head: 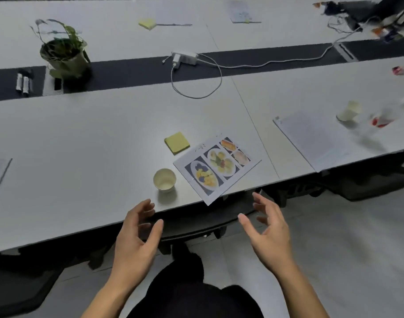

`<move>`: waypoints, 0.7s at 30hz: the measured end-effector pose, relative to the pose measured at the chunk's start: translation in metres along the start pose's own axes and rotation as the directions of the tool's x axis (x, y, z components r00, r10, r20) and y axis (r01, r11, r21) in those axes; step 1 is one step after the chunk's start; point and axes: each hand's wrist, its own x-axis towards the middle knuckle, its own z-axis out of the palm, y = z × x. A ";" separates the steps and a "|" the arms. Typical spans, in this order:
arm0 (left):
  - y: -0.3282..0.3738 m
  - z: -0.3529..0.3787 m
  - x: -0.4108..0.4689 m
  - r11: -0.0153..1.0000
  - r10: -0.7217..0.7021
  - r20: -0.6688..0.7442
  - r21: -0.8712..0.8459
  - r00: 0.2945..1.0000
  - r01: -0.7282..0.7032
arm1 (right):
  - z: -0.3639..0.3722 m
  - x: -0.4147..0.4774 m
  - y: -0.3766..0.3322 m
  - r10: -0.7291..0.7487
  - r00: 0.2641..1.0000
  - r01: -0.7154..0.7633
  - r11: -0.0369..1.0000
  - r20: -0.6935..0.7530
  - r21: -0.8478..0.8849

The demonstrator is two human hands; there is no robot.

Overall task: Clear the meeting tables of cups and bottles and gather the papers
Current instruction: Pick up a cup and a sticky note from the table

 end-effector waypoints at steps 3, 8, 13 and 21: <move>0.001 0.010 0.040 1.000 -0.026 -0.055 0.007 0.998 0.027 | 0.005 0.052 -0.014 -0.040 0.993 0.047 0.997 0.107 -0.068; 0.007 0.024 0.086 0.990 -0.143 -0.192 -0.043 0.971 0.138 | 0.022 0.146 -0.035 -0.074 0.938 0.127 0.982 0.338 -0.139; -0.009 0.056 0.123 0.946 -0.265 -0.245 0.119 0.933 0.300 | 0.080 0.244 -0.029 -0.093 0.813 0.234 0.956 0.575 -0.176; -0.032 0.118 0.152 0.831 -0.537 -0.462 -0.142 0.706 0.538 | 0.205 0.349 -0.020 -0.232 0.467 0.726 0.651 0.853 -0.220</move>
